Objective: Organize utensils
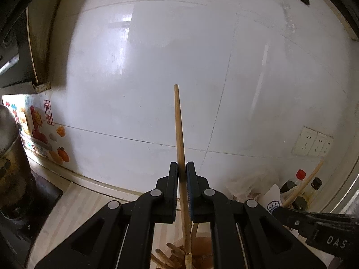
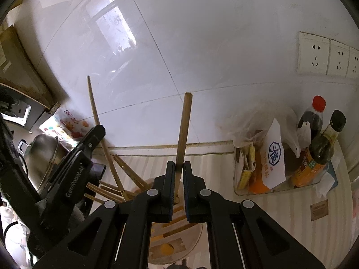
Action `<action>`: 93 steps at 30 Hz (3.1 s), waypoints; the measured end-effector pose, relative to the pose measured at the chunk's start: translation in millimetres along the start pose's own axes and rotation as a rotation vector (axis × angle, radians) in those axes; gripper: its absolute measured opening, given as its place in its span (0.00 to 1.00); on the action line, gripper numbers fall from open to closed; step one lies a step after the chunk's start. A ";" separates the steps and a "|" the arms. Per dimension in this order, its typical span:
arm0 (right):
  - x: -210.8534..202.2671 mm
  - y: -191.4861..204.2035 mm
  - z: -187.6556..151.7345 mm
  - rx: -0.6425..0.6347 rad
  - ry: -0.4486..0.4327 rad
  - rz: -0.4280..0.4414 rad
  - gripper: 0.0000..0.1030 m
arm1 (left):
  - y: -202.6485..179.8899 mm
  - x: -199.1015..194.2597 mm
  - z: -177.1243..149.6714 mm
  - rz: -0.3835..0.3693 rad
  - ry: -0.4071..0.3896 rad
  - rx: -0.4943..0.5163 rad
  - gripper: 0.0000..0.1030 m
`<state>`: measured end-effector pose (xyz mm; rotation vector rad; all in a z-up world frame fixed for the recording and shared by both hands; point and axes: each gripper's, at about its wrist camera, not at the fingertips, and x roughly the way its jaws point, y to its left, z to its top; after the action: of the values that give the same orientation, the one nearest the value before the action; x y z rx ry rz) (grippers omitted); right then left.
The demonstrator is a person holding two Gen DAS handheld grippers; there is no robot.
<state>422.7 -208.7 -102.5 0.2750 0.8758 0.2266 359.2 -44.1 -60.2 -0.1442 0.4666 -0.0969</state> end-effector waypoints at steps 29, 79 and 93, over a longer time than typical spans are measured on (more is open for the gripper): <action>-45.2 -6.3 2.7 -0.059 -0.016 -0.064 0.72 | 23.4 -73.5 -8.0 0.207 0.256 -0.027 1.00; -332.4 116.2 -212.4 -0.108 -0.300 -0.332 1.00 | 10.7 -362.5 -47.4 0.164 0.199 0.105 1.00; -321.3 114.5 -213.7 -0.125 -0.279 -0.322 1.00 | 15.1 -364.7 -50.1 0.195 0.191 0.094 1.00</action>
<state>47.3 -168.5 36.9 0.0439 0.6153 -0.0562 13.2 10.9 53.9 0.0039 0.6625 0.0588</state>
